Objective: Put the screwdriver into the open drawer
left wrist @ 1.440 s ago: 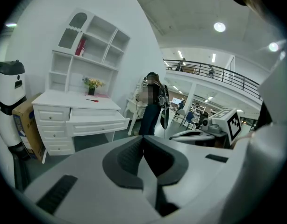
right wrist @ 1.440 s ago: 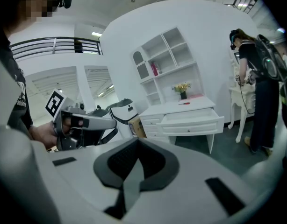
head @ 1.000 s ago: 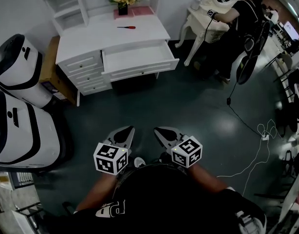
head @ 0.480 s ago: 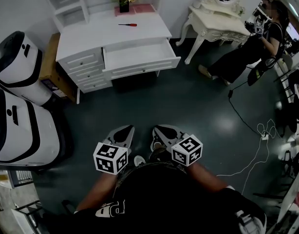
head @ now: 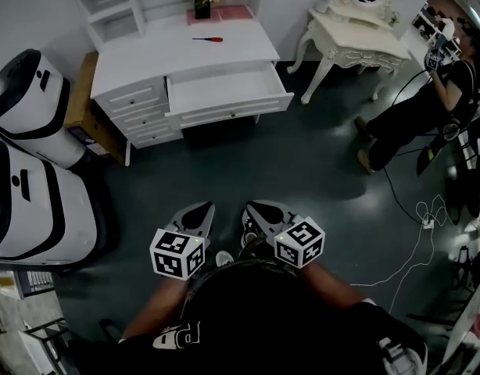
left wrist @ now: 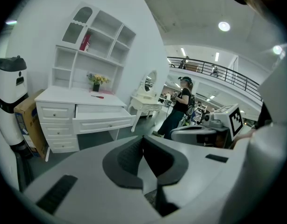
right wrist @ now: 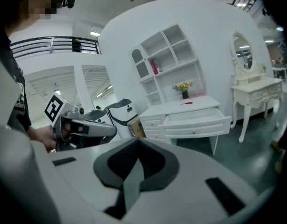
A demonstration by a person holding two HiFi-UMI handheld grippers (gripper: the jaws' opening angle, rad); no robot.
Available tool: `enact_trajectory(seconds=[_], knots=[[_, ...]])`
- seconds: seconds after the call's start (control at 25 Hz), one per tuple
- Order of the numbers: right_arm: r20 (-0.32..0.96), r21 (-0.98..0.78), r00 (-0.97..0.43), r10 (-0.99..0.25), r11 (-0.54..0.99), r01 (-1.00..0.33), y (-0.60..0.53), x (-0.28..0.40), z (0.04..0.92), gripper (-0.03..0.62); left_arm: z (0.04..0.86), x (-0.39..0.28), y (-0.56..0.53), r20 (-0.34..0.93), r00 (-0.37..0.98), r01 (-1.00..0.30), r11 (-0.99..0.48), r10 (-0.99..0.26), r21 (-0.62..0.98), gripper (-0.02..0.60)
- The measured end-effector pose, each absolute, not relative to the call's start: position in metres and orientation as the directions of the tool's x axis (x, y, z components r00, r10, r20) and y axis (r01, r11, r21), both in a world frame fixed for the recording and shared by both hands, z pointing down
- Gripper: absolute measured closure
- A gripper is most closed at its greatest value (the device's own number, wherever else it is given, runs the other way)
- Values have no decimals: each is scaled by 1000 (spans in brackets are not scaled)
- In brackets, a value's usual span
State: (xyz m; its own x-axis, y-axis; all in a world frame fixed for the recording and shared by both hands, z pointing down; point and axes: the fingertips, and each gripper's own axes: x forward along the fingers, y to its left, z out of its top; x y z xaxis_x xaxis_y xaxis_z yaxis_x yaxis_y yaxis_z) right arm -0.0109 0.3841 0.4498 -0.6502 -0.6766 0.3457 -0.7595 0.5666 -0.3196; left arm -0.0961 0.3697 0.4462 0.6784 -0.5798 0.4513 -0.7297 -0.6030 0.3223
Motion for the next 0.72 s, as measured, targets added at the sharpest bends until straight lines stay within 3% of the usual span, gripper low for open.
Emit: enact_trajectory(seconds=[0.72], knots=[[298,-319,-685,-665,606,-728,274,25,436,585,438,-56,272,462,652,-753,-588,-602,296,566]])
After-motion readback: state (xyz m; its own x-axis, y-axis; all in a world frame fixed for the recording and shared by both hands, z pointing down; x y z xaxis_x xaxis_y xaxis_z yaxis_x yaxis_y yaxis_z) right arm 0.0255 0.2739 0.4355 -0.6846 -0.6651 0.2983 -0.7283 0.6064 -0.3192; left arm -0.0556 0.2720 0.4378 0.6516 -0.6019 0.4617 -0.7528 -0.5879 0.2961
